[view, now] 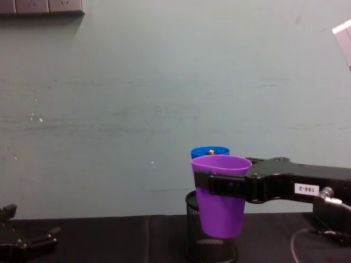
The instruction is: Pick up one cup with a gripper and tap it against the other cup.
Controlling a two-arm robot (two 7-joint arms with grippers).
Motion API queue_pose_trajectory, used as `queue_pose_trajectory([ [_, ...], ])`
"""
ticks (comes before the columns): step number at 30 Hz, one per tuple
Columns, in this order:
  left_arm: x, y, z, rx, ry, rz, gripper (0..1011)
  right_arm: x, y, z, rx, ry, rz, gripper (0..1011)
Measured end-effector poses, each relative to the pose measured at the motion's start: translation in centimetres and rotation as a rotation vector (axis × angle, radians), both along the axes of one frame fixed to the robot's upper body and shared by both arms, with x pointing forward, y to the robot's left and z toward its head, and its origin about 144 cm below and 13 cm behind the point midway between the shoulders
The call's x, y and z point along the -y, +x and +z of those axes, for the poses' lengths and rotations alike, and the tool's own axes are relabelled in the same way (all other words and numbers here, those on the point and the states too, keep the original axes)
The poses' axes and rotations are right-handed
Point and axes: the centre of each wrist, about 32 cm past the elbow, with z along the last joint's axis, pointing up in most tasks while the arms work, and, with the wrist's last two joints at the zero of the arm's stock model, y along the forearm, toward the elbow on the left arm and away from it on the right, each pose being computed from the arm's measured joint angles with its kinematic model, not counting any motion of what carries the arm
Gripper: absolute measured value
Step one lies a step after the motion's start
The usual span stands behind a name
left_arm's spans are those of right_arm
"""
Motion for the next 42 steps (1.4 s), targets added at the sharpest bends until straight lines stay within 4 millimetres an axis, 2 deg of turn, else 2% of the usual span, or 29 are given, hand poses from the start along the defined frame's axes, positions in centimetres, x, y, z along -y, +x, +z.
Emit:
queue_pose_trajectory([
  [42,0.0,0.0,0.0,0.0,0.0,0.0,1000,0.0,0.0,0.0,0.0,0.0,0.0,723],
])
